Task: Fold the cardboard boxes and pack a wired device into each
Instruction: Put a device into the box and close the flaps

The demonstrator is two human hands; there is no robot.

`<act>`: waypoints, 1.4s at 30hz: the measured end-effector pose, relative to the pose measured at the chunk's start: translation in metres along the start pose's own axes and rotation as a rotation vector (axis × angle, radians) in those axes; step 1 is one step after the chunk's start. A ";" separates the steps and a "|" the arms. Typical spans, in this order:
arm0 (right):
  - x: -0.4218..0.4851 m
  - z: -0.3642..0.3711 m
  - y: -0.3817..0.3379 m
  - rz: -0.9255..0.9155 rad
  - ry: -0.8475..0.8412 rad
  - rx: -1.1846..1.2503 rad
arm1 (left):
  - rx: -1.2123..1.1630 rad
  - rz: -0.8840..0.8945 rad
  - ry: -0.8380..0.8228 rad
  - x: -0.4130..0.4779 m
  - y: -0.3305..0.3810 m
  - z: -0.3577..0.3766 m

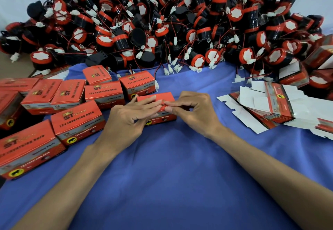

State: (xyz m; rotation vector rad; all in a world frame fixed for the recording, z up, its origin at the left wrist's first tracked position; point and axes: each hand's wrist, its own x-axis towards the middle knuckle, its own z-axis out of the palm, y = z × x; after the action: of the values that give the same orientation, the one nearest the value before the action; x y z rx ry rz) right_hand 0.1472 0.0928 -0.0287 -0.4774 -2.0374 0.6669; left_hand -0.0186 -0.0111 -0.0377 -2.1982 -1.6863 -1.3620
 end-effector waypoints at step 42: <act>0.004 -0.046 0.027 0.224 0.075 -1.053 | 0.699 -0.038 -0.057 0.001 0.003 -0.003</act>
State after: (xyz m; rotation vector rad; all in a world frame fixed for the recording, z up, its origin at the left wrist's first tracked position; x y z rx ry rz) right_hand 0.1865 0.1288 -0.0228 -1.3096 -2.1495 -0.3741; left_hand -0.0183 -0.0127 -0.0335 -1.8037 -1.8497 -0.5670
